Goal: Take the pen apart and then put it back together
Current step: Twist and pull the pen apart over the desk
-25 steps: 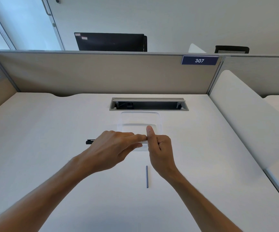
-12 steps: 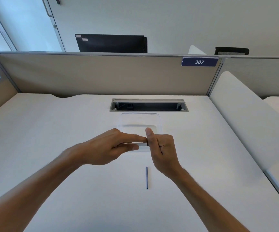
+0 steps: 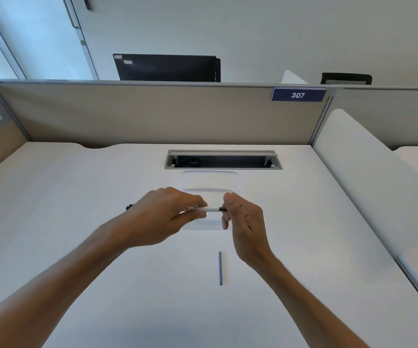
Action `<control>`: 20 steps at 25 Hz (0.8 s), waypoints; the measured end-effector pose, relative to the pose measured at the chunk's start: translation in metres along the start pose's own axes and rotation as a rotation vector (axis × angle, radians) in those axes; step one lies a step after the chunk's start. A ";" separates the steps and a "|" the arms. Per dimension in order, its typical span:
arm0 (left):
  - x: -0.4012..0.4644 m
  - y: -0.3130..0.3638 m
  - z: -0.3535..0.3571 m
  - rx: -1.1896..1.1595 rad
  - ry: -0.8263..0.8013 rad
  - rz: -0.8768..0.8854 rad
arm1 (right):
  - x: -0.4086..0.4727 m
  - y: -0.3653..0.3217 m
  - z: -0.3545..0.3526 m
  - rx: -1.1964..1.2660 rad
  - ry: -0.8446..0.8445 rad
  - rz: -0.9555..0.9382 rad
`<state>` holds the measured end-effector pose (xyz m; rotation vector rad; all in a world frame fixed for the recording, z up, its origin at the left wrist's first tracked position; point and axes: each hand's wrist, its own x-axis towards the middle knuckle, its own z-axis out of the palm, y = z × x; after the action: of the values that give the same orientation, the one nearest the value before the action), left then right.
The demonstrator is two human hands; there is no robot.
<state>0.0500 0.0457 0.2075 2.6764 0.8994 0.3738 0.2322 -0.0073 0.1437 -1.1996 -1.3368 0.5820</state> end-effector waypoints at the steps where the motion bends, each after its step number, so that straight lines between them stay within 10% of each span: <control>1: -0.001 -0.001 0.000 0.054 0.023 -0.029 | -0.001 0.000 0.000 0.018 0.000 0.023; 20: -0.004 -0.023 0.006 0.020 0.142 -0.027 | -0.004 -0.002 -0.016 0.110 -0.114 0.183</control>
<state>0.0361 0.0594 0.1927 2.6798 0.9833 0.5577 0.2458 -0.0165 0.1465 -1.2201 -1.2803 0.8557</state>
